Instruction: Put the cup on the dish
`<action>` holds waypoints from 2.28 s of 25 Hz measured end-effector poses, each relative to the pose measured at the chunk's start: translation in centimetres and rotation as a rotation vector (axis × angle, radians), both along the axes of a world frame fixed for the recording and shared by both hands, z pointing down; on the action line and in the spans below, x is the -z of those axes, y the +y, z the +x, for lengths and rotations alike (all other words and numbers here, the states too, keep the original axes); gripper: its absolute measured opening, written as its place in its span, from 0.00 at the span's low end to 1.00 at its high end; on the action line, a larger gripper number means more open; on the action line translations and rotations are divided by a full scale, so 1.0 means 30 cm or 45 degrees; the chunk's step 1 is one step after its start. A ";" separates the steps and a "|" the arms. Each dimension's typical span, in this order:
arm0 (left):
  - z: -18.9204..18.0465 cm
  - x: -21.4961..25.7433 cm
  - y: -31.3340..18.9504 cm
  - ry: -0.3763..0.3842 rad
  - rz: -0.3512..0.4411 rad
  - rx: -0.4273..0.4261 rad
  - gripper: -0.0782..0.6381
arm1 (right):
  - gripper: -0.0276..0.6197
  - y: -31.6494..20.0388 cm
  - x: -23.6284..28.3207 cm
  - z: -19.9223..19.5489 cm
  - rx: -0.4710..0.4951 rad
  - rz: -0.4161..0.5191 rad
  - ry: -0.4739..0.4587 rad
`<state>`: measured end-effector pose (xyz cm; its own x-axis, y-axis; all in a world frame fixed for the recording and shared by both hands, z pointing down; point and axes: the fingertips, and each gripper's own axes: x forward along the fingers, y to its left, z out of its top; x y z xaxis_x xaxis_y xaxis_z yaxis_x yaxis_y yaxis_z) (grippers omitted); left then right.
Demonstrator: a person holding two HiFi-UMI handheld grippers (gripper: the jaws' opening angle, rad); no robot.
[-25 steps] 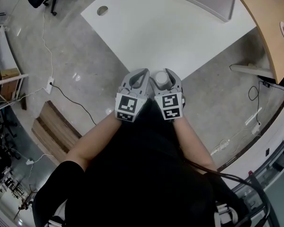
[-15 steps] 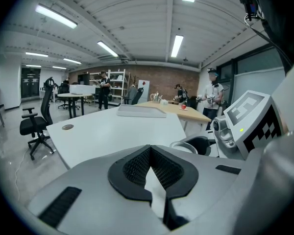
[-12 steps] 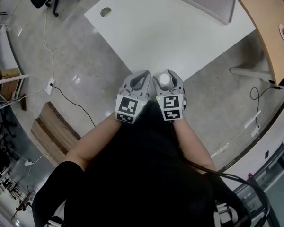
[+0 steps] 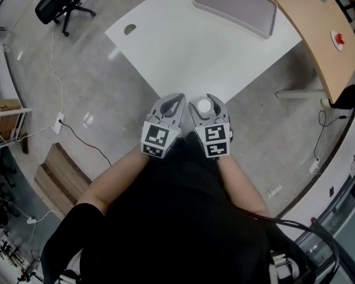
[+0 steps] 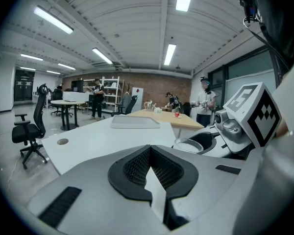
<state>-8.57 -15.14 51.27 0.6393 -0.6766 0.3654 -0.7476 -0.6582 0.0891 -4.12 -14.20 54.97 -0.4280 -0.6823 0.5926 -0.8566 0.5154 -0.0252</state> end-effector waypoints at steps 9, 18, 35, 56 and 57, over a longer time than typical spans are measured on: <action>-0.011 0.218 0.032 0.105 0.114 -0.042 0.12 | 0.43 0.057 0.265 -0.009 -0.005 0.064 -0.024; 0.013 0.441 0.053 0.205 0.205 -0.083 0.12 | 0.43 0.101 0.514 -0.031 0.035 0.148 -0.050; 0.048 0.625 0.103 0.236 0.327 -0.130 0.12 | 0.43 0.177 0.686 -0.004 0.022 0.232 0.009; 0.136 0.592 -0.088 0.190 0.279 -0.067 0.12 | 0.43 -0.021 0.664 0.112 0.034 0.198 -0.006; 0.137 0.586 -0.105 0.190 0.275 -0.061 0.12 | 0.43 -0.037 0.658 0.114 0.035 0.194 -0.010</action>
<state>-4.45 -18.29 33.68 0.7085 -0.6963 0.1150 -0.7042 -0.7083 0.0499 -0.69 -15.31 35.23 -0.4519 -0.7522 0.4795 -0.8421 0.5371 0.0490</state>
